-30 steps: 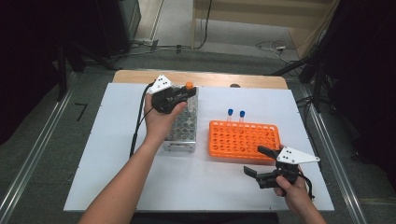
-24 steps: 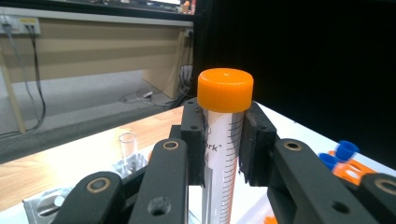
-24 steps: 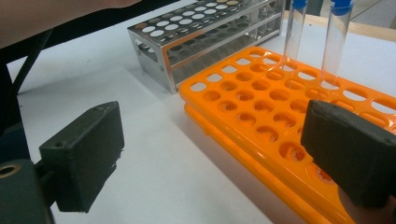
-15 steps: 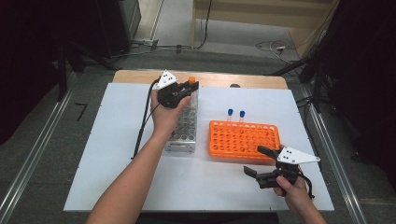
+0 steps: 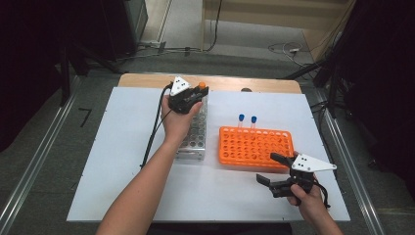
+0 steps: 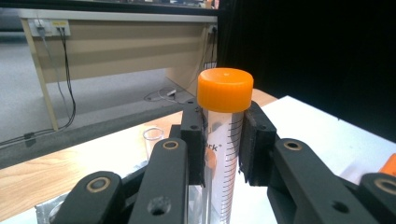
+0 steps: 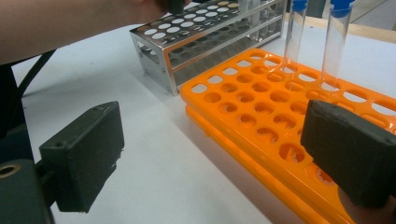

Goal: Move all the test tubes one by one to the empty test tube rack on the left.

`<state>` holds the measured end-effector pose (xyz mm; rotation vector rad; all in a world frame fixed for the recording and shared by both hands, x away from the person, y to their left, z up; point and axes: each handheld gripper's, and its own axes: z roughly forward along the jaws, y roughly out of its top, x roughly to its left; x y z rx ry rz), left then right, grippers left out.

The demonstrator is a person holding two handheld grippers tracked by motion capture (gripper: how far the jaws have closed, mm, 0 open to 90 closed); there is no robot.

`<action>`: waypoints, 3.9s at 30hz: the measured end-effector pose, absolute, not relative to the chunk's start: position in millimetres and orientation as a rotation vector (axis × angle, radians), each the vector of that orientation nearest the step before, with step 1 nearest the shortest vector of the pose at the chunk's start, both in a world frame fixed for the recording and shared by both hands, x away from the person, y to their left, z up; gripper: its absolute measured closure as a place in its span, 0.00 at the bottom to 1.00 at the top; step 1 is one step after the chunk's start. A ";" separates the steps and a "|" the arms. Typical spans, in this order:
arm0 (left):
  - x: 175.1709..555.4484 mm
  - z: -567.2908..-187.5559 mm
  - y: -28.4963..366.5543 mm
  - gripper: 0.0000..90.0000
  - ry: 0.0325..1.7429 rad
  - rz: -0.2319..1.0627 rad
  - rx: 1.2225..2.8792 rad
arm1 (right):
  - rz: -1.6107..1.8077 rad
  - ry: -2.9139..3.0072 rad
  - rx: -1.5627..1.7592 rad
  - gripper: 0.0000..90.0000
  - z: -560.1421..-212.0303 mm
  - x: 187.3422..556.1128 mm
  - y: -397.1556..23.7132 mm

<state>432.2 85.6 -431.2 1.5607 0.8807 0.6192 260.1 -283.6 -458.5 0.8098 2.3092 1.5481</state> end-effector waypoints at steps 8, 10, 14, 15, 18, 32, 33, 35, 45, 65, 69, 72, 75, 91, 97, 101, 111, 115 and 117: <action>428.1 -431.1 78.9 0.82 0.916 0.670 1.631 | 1.548 2.307 0.809 0.05 -458.5 260.2 -284.1; 425.7 -429.2 77.2 0.77 0.926 0.711 1.658 | 1.548 2.307 0.812 0.05 -458.5 260.3 -284.5; 423.1 -427.3 76.7 0.72 0.925 0.714 1.680 | 1.554 2.304 0.819 0.05 -458.5 260.8 -285.0; 422.8 -427.0 76.8 0.72 0.923 0.710 1.682 | 1.554 2.304 0.819 0.05 -458.6 260.9 -285.0; 421.9 -426.3 77.1 0.69 0.927 0.698 1.685 | 1.554 2.304 0.819 0.05 -458.8 261.2 -285.0; 393.2 -418.9 84.0 0.21 0.905 0.512 1.659 | 1.547 2.307 0.821 0.05 -460.3 263.9 -284.6; 390.1 -417.8 85.2 0.17 0.910 0.505 1.655 | 1.546 2.307 0.819 0.05 -460.4 264.2 -284.3; 383.1 -415.7 87.7 0.10 0.900 0.484 1.643 | 1.544 2.308 0.825 0.05 -460.2 264.0 -283.6; 341.1 -407.9 94.4 0.00 0.802 0.438 1.653 | 1.532 2.307 0.827 0.05 -460.9 264.8 -280.6; 279.6 -434.2 106.6 0.00 0.795 0.387 1.632 | 1.461 2.241 0.897 0.05 -449.5 285.4 -275.3; 277.0 -438.0 112.0 0.00 0.794 0.379 1.632 | 1.396 2.243 0.946 0.05 -446.4 297.2 -271.9; 277.0 -439.8 113.5 0.00 0.795 0.370 1.632 | 1.358 2.248 0.974 0.05 -445.8 307.9 -268.6; 276.6 -440.4 113.3 0.00 0.794 0.362 1.626 | 1.354 2.243 0.984 0.05 -446.2 318.3 -264.2; 277.6 -442.8 114.9 0.00 0.811 0.351 1.621 | 1.222 2.162 1.180 0.44 -458.5 360.5 -242.7; 277.9 -443.3 114.1 0.00 0.817 0.350 1.622 | 1.211 2.159 1.230 0.56 -457.3 368.4 -234.1; 277.8 -443.2 114.7 0.00 0.820 0.352 1.620 | 1.187 2.153 1.274 0.68 -458.0 374.1 -227.2; 277.7 -443.6 116.7 0.00 0.833 0.356 1.619 | 1.049 2.157 1.340 0.80 -461.2 381.6 -219.4; 277.6 -443.8 115.9 0.00 0.833 0.358 1.620 | 1.047 2.150 1.340 0.83 -461.4 380.4 -220.5; 278.0 -444.2 115.3 0.00 0.831 0.357 1.621 | 1.082 2.138 1.349 0.83 -461.1 380.0 -224.1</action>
